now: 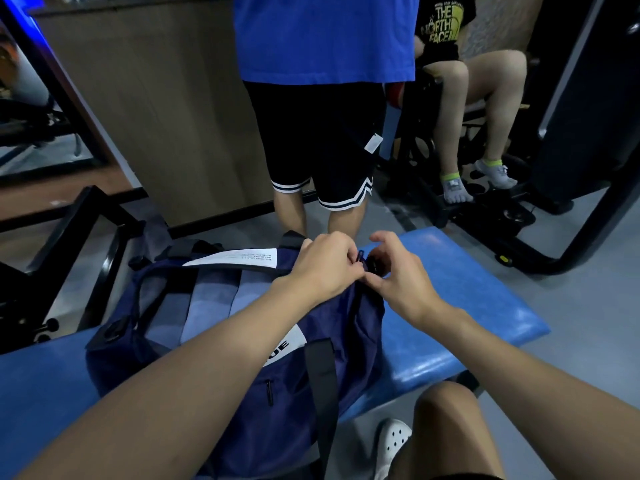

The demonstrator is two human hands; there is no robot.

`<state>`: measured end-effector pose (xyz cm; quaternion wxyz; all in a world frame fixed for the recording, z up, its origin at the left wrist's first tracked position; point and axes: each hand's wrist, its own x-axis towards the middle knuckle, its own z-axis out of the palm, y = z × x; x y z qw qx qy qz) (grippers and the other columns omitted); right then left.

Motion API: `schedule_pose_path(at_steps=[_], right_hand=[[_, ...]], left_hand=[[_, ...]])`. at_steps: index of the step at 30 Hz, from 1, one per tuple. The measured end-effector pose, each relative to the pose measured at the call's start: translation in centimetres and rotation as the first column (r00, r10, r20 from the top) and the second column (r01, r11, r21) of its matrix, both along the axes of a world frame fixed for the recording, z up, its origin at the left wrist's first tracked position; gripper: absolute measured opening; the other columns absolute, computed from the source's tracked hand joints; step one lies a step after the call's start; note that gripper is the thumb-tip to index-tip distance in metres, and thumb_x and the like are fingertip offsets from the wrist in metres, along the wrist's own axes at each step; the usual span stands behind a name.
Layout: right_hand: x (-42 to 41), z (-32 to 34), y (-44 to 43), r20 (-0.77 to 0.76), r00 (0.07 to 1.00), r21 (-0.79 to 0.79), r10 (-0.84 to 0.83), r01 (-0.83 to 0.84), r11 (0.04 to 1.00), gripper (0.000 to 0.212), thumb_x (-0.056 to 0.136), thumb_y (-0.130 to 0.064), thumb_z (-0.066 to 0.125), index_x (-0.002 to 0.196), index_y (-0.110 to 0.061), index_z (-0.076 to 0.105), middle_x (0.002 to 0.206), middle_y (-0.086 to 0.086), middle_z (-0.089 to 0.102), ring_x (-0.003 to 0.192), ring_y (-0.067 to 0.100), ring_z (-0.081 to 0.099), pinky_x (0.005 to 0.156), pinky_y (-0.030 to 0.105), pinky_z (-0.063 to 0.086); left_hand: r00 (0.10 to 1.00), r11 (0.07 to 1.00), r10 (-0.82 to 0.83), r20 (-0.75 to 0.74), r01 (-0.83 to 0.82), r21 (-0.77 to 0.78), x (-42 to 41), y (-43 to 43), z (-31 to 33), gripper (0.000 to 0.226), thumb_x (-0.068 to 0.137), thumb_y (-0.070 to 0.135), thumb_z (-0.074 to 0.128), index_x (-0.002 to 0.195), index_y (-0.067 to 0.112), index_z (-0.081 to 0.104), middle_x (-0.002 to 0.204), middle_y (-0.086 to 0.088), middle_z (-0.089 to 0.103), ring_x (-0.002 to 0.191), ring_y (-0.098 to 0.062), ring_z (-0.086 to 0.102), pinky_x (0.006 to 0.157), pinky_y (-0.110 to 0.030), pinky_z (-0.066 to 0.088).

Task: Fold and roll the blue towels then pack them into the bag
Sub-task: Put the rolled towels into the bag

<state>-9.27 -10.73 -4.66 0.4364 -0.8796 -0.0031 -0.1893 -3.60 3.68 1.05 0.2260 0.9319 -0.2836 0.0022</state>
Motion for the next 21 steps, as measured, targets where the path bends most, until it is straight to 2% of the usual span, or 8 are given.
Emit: schedule_pose_path(at_steps=[4,7,11,13,15,16,18,21], right_hand=[[0.0,0.0,-0.4,0.041,0.999,-0.140,0.005,0.001,0.990,0.015,0.087,-0.020,0.071,0.101,-0.021,0.065,0.090,-0.001,0.056,0.080,0.013,0.054,0.074,0.024,0.043],[0.0,-0.2,-0.6,-0.017,1.000,-0.212,0.013,-0.016,0.977,0.004,0.092,-0.024,0.064,0.095,-0.023,0.065,0.092,-0.003,0.052,0.082,0.012,0.052,0.072,0.022,0.039],[-0.1,-0.7,-1.1,-0.094,0.991,-0.345,-0.091,0.053,0.937,0.008,0.094,-0.031,0.060,0.097,-0.024,0.063,0.109,-0.006,0.051,0.105,0.022,0.049,0.089,0.036,0.039],[-0.3,-0.4,-0.4,-0.102,0.988,-0.399,-0.119,0.069,0.915,0.017,0.090,-0.040,0.063,0.103,-0.028,0.062,0.131,-0.008,0.045,0.122,0.022,0.036,0.096,0.038,0.029],[-0.1,0.1,1.1,-0.085,0.994,-0.413,-0.062,0.021,0.910,0.035,0.082,-0.053,0.068,0.112,-0.037,0.061,0.139,-0.016,0.037,0.130,0.017,0.023,0.098,0.035,0.019],[0.0,0.4,2.0,-0.072,0.997,-0.406,-0.030,-0.001,0.914,0.037,0.079,-0.055,0.070,0.112,-0.040,0.062,0.137,-0.020,0.038,0.129,0.015,0.021,0.097,0.033,0.015],[0.4,0.6,3.3,-0.036,0.999,-0.369,-0.003,-0.010,0.929,0.023,0.081,-0.051,0.070,0.099,-0.039,0.064,0.125,-0.023,0.049,0.125,0.012,0.025,0.094,0.031,0.013],[0.8,0.2,4.1,-0.010,1.000,-0.362,-0.023,0.018,0.932,0.008,0.086,-0.043,0.067,0.086,-0.036,0.063,0.104,-0.022,0.058,0.118,0.009,0.032,0.095,0.036,0.017]], left_hand=[[0.989,0.989,0.145,0.008,-0.145,-0.027,-0.7,0.7,0.7,0.013,0.080,0.029,0.066,0.075,0.017,0.070,0.077,0.004,0.070,0.084,-0.023,0.062,0.088,-0.037,0.045],[0.976,0.978,0.210,-0.051,-0.210,0.005,-0.9,1.9,0.9,0.017,0.079,0.029,0.066,0.068,0.016,0.069,0.077,0.002,0.071,0.083,-0.025,0.064,0.084,-0.037,0.049],[0.953,0.957,0.290,-0.089,-0.288,0.033,-0.6,4.5,1.3,0.017,0.076,0.028,0.067,0.063,0.016,0.064,0.075,0.001,0.070,0.081,-0.025,0.063,0.083,-0.038,0.049],[0.954,0.959,0.285,-0.094,-0.284,0.021,-0.5,5.5,1.5,0.017,0.074,0.028,0.067,0.064,0.014,0.065,0.069,0.000,0.068,0.077,-0.027,0.064,0.079,-0.037,0.049],[0.962,0.966,0.259,-0.087,-0.260,-0.002,-0.6,5.8,1.7,0.024,0.073,0.028,0.067,0.058,0.011,0.062,0.058,-0.003,0.063,0.072,-0.030,0.064,0.070,-0.035,0.048],[0.963,0.967,0.253,-0.088,-0.256,-0.019,-0.6,5.9,1.8,0.027,0.073,0.027,0.066,0.055,0.008,0.059,0.055,-0.006,0.061,0.071,-0.031,0.063,0.067,-0.035,0.046],[0.965,0.967,0.245,-0.091,-0.250,-0.048,-0.8,6.0,2.1,0.028,0.075,0.026,0.066,0.057,0.004,0.061,0.055,-0.011,0.060,0.071,-0.032,0.063,0.065,-0.035,0.046],[0.963,0.964,0.264,-0.044,-0.266,-0.030,-1.1,6.9,2.3,0.026,0.077,0.028,0.067,0.063,0.006,0.068,0.061,-0.010,0.067,0.071,-0.028,0.064,0.072,-0.036,0.049]])
